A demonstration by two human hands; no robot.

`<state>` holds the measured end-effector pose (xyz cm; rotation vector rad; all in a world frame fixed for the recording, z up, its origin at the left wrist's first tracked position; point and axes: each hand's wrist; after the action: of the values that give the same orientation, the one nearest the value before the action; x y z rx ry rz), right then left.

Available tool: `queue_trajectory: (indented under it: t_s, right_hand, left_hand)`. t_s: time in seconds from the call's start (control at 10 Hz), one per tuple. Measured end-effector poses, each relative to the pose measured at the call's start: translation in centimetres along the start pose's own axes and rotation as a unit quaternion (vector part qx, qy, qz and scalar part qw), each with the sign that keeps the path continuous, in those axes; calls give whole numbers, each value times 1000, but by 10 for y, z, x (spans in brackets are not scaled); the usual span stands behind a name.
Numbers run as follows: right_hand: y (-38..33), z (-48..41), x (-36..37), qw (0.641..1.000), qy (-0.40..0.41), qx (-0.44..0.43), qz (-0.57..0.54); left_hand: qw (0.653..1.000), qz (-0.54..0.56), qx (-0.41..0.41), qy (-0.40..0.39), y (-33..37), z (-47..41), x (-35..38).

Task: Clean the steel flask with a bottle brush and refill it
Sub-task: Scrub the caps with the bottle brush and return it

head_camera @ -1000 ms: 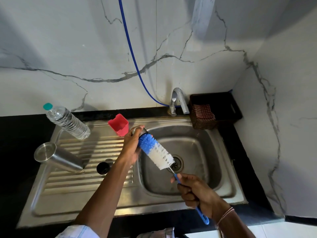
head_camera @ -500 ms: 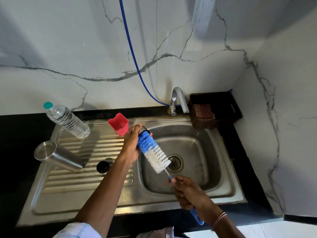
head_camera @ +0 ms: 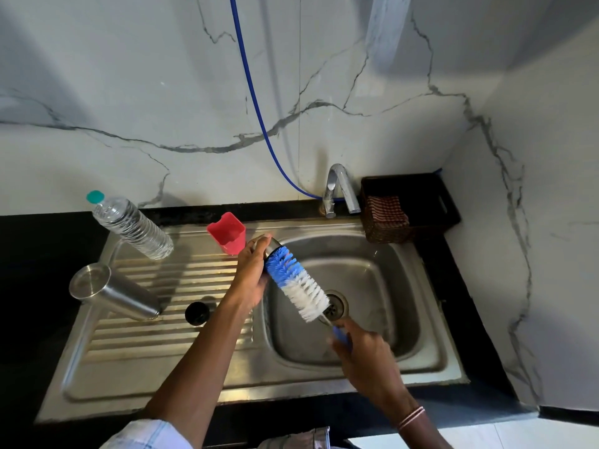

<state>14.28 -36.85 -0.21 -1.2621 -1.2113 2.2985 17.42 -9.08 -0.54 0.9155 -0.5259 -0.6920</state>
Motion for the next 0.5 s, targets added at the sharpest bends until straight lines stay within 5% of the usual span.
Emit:
queue_trajectory:
  t_s: [0.1,0.2,0.3,0.4,0.5]
  right_hand:
    - [1,-9,2,992,39,-40,110]
    - [-1,-10,1,909,-75,108,-396]
    - [-4,-14,-7,782,-143,228,-563]
    - [7,-12,-3,993,-11,70,-93]
    - [13,-8,3,975,97,8,198]
  left_hand:
    - [1000,-6,-6,-6,-5,-1,1]
    - [1000,-23,-3,-17,-3,-1,-1]
    - [999,-17,-8,-27,-1,-2,-3]
    - [1000,-5,-5,-8,-1,-2,-5]
    - [1000,2,-4,8,-5,0,-5]
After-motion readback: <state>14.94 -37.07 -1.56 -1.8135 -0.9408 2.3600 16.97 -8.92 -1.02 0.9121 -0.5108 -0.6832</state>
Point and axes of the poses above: each hand's wrist, its own z-axis away from the middle knuckle, its own x-axis out of the palm, y = z × x, and after that the axes turned 14 degrees about -z, right-handed
